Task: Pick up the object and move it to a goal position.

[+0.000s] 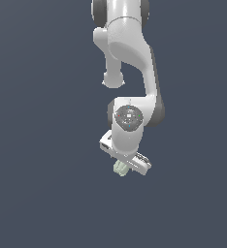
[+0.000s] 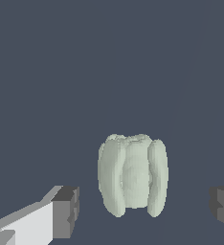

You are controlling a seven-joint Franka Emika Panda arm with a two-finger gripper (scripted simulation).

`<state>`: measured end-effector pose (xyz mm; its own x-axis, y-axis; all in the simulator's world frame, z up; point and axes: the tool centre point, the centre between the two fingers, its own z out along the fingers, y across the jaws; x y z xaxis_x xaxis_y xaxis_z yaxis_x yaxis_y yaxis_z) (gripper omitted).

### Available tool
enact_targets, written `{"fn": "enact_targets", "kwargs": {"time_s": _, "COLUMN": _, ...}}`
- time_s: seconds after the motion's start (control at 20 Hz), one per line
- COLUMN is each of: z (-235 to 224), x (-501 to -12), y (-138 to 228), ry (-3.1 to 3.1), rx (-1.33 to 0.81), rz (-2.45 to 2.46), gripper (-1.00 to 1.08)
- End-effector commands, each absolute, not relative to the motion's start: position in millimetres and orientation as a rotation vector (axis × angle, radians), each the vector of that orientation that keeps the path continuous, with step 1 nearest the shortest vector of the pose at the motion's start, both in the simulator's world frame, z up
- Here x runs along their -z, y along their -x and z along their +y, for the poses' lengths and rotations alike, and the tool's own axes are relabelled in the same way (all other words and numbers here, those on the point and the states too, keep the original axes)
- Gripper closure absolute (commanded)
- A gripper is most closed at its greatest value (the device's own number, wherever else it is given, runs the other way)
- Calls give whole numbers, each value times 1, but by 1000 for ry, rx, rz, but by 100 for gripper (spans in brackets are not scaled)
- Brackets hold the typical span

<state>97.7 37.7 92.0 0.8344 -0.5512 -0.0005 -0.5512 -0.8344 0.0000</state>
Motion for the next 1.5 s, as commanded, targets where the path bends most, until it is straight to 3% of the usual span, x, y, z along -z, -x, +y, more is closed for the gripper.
{"fn": "enact_targets", "kwargs": {"time_s": 0.0, "z": 38, "x": -92, "y": -98, "ry": 3008, "rx": -1, "rz": 904, "gripper": -92}}
{"fn": "enact_targets", "kwargs": {"time_s": 0.9, "z": 38, "x": -42, "y": -98, "ry": 3007, "rx": 0, "rz": 911, "gripper": -92}}
{"fn": "enact_targets", "kwargs": {"time_s": 0.95, "z": 38, "x": -42, "y": -98, "ry": 3007, "rx": 0, "rz": 911, "gripper": 108}}
{"fn": "enact_targets", "kwargs": {"time_s": 1.45, "z": 38, "x": -42, "y": -98, "ry": 3007, "rx": 0, "rz": 911, "gripper": 108}}
